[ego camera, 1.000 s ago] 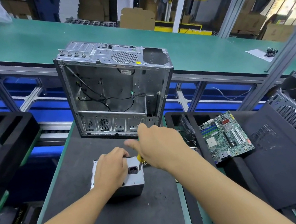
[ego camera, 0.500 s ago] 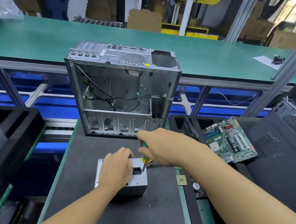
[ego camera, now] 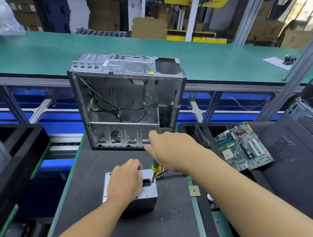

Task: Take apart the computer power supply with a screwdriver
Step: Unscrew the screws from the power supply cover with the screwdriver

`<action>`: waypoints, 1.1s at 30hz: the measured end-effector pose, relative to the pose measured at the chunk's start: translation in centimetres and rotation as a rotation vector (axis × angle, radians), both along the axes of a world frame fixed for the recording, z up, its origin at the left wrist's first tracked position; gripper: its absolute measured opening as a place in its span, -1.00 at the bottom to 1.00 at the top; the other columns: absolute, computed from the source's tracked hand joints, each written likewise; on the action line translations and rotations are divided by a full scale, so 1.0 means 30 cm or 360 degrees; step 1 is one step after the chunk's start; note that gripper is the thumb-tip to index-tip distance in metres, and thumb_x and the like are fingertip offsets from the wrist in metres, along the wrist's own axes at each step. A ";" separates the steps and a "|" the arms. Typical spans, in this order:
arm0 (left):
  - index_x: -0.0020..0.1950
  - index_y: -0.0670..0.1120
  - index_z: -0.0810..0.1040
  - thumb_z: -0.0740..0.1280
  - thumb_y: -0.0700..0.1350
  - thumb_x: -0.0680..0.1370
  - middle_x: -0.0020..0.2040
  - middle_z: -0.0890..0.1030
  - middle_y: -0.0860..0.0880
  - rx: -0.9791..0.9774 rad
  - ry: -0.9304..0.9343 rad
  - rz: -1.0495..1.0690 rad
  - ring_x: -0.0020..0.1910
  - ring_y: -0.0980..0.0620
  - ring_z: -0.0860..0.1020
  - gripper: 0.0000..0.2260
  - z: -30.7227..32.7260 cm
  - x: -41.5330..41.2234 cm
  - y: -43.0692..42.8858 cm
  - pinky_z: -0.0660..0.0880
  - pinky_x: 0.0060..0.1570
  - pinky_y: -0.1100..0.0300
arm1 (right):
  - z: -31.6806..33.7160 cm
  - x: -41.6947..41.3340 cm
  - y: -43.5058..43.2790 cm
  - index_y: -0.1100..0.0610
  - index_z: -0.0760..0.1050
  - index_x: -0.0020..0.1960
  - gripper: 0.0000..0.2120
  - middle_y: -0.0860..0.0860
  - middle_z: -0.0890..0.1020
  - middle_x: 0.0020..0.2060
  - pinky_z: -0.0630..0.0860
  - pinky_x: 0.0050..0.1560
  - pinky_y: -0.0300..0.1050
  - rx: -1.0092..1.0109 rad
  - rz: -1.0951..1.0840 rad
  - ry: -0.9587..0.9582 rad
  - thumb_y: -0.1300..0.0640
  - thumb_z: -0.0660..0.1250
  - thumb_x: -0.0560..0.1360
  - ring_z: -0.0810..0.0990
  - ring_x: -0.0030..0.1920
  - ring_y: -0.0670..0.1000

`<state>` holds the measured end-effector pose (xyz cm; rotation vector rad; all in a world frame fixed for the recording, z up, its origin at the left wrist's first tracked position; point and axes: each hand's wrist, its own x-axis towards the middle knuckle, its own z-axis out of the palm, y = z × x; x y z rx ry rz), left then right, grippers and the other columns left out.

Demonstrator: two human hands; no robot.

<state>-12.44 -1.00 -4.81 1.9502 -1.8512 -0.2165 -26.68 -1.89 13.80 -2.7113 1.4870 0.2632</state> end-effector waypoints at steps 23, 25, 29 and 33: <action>-0.18 0.00 0.35 0.19 -0.10 0.56 -0.26 0.34 0.09 0.0054 -0.0121 -0.0078 -0.29 -0.04 0.32 -0.88 -0.032 -0.004 -0.020 0.36 -0.10 0.01 | 0.026 -0.006 0.027 0.04 0.25 0.10 -0.88 0.06 0.34 0.03 0.39 -0.11 0.06 0.0531 -0.0124 -0.0126 0.03 0.11 0.60 0.39 -0.09 0.15; -0.19 0.01 0.33 0.19 -0.11 0.56 -0.30 0.33 0.09 0.0039 -0.0099 -0.0076 -0.33 -0.03 0.30 -0.87 -0.030 -0.006 -0.016 0.38 -0.10 0.00 | 0.023 0.006 0.028 0.03 0.22 0.05 -0.78 0.05 0.40 -0.09 0.35 -0.24 0.01 0.0289 -0.0158 -0.0032 -0.12 0.04 0.64 0.41 -0.21 0.14; -0.18 0.00 0.32 0.21 -0.12 0.54 -0.25 0.38 0.09 -0.0003 -0.0070 -0.0088 -0.32 -0.04 0.32 -0.88 -0.030 -0.003 -0.013 0.35 -0.12 0.03 | 0.017 0.001 0.009 0.07 0.21 -0.02 -0.80 0.04 0.42 -0.25 0.27 -0.37 -0.04 0.0189 -0.0058 -0.0083 -0.05 0.06 0.67 0.41 -0.33 0.08; -0.17 0.00 0.33 0.23 -0.12 0.53 -0.23 0.41 0.09 -0.0041 -0.0104 -0.0097 -0.31 -0.03 0.30 -0.89 -0.037 0.005 -0.021 0.27 -0.16 0.05 | 0.040 -0.015 -0.015 0.09 0.27 0.13 -0.87 0.07 0.36 0.04 0.39 -0.15 0.03 0.0592 -0.0007 -0.0178 0.09 0.13 0.61 0.45 -0.22 0.09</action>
